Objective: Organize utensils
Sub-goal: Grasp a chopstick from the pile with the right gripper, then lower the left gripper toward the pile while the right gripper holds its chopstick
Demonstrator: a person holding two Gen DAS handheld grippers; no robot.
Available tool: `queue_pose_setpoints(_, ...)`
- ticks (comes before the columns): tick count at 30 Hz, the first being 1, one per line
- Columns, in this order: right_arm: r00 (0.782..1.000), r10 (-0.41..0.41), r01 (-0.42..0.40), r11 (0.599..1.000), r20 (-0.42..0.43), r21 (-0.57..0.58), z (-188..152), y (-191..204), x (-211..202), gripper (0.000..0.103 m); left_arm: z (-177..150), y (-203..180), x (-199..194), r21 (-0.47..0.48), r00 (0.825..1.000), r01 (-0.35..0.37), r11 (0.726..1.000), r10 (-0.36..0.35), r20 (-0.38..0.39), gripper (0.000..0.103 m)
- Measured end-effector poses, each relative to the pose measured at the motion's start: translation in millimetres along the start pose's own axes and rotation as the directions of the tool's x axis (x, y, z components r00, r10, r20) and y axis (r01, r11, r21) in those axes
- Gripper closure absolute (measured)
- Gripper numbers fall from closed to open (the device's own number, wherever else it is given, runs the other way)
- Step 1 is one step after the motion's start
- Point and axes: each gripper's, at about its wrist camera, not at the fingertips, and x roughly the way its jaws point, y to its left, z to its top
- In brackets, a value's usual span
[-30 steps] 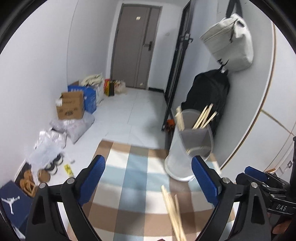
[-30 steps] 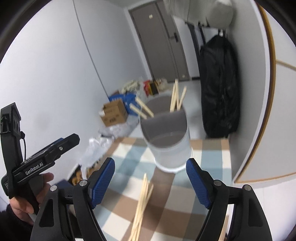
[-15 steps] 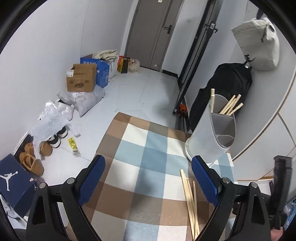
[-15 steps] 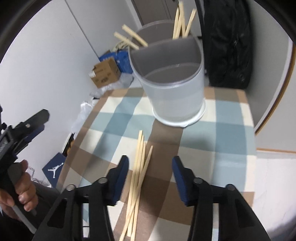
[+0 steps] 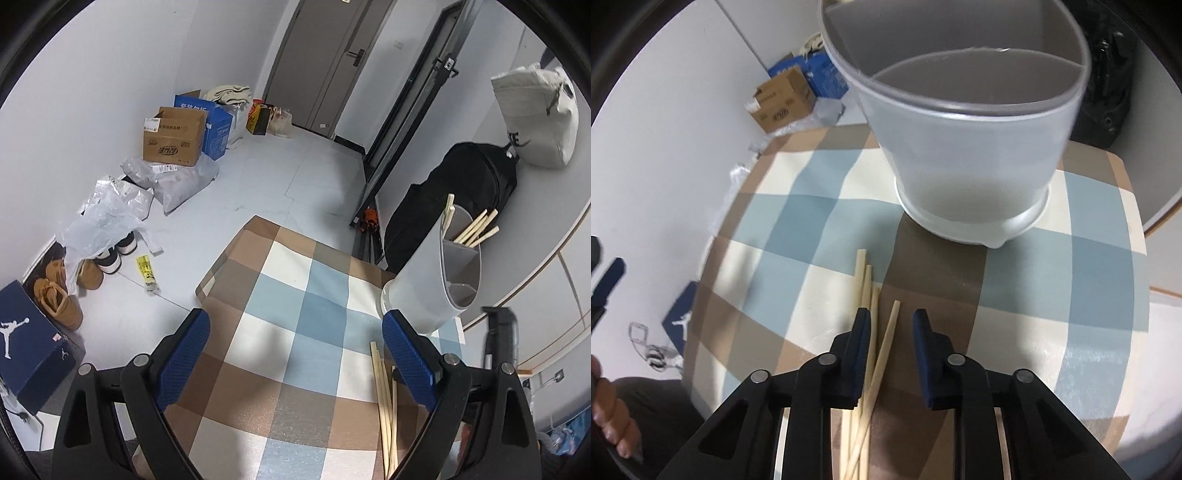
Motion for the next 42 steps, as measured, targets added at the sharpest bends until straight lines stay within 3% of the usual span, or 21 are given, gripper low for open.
queue_pose_setpoints(11, 0.993, -0.121, 0.119, 0.988, -0.014, -0.096, 1.6, 13.5, 4.8, 0.096, 2.2, 7.8, -0.6, -0.033, 1.000, -0.001, 0.999, 0.001, 0.001, 0.011)
queue_pose_setpoints(14, 0.994, -0.108, 0.108, 0.992, 0.001, -0.072, 1.1, 10.0, 2.1, 0.098, 1.5, 7.4, 1.4, -0.029, 1.000, -0.007, 1.000, 0.006, -0.005, 0.011)
queue_pose_setpoints(22, 0.989, -0.018, 0.018, 1.000, 0.145, -0.001, -4.0, -9.7, -44.3, 0.099, -5.1, 2.8, 13.7, 0.006, 0.998, -0.031, 0.999, 0.031, -0.047, 0.011)
queue_pose_setpoints(27, 0.963, 0.052, -0.059, 0.998, 0.265, 0.022, -10.4, -12.2, -80.0, 0.099, -13.9, -10.1, 24.3, 0.066, 0.995, -0.048, 0.997, 0.054, -0.085, 0.011)
queue_pose_setpoints(31, 0.908, 0.145, -0.165, 0.986, 0.392, 0.018, -18.3, -20.6, -110.4, 0.099, -29.7, -27.3, 41.2, 0.154, 0.985, -0.071, 0.986, 0.093, -0.145, 0.011)
queue_pose_setpoints(36, 0.889, 0.139, -0.150, 0.989, 0.437, -0.009, -25.7, -21.6, -121.3, 0.099, -48.8, -45.6, 58.1, 0.241, 0.967, -0.065, 0.968, 0.121, -0.226, 0.011)
queue_pose_setpoints(42, 0.862, 0.159, -0.174, 0.985, 0.481, -0.014, -36.3, -31.4, -136.2, 0.099, -54.0, -59.8, 65.9, 0.224, 0.953, -0.027, 0.974, 0.093, -0.288, 0.011)
